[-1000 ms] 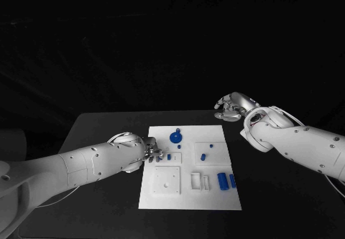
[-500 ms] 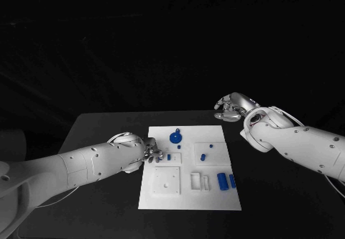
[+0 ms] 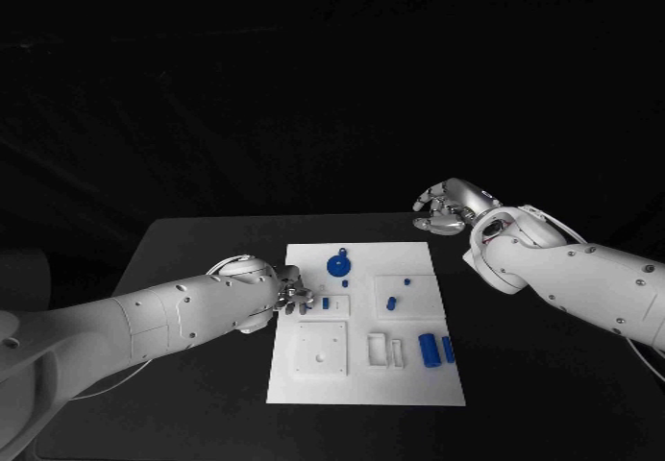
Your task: Assemble the parts on the task board
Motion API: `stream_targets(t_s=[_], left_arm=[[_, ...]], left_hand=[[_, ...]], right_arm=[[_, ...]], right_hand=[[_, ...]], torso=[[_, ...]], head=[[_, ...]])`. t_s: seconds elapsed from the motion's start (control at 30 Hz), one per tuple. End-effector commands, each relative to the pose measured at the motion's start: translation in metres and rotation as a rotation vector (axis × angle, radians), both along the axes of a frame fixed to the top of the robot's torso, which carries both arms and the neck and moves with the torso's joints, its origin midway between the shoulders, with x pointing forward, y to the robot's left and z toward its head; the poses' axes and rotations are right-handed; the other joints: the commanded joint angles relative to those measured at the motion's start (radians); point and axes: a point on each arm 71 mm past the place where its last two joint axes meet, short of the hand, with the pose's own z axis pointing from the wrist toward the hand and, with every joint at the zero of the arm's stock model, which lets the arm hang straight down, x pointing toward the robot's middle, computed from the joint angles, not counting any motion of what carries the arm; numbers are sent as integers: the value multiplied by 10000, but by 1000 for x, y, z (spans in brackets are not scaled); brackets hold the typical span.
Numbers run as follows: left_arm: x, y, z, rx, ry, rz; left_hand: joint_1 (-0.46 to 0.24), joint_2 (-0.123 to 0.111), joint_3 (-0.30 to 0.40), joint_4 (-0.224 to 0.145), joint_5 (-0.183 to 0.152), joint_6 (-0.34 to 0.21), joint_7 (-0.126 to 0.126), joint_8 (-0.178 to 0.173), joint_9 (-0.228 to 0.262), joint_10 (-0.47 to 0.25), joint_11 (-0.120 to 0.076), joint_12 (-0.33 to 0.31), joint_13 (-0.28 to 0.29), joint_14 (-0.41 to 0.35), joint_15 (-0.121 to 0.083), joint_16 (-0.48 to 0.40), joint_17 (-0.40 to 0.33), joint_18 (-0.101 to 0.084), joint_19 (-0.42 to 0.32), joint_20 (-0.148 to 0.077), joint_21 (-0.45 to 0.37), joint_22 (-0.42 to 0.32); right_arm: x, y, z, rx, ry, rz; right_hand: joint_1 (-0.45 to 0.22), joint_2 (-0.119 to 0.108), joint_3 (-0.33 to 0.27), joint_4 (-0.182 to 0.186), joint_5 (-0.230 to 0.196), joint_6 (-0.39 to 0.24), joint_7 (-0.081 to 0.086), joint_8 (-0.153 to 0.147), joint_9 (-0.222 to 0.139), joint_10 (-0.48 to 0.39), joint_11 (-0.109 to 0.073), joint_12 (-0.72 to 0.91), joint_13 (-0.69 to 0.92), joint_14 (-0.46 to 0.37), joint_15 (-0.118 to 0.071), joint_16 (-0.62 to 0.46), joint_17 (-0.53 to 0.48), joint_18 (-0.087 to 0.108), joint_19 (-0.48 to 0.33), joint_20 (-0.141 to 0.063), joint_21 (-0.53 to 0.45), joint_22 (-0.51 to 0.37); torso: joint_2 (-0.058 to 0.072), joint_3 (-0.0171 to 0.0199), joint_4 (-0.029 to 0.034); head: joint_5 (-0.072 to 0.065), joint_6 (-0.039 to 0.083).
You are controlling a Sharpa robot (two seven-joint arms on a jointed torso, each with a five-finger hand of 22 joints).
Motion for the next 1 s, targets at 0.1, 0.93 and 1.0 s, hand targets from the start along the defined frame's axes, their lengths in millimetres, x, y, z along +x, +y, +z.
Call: stream_targets(t_s=[0.1,0.93,1.0], left_arm=[[-6,-1,-10,353,589,-214],[-5,-5,-11,420,628,-218],[-5,-5,-11,420,635,-225]], left_hand=[[79,257,12,-102,133,854,-176,47,-26,-106,-68,73,-12,-11,-64,46,5,104,-19,-1142,33,165],[-478,-256,-576,267,-1209,864,-188,80,-46,-138,-76,177,-53,-14,-74,87,-18,132,-24,-1148,52,131],[-485,-304,-603,291,-1216,863,-189,82,-46,-138,-79,181,-55,-15,-76,89,-20,137,-25,-1151,52,130]], right_arm=[[-1,2,0,-39,11,138],[-1,2,0,-40,16,146],[-1,2,0,-40,17,148]], right_hand=[[-65,40,-50,31,39,-1,57,-49,-1,-49,-18,2,-17,66,-16,-61,14,622,12,-29,-65,32],[-63,39,-52,29,48,0,56,-50,0,-50,-19,8,-27,69,-17,-66,17,622,15,-31,-72,37],[-63,39,-52,29,48,1,56,-50,0,-50,-19,9,-28,69,-17,-67,17,622,16,-31,-73,37]], torso=[[0,1,-6],[2,14,-5],[0,15,-4]], head=[[5,-8],[-2,-4],[-9,-10]])
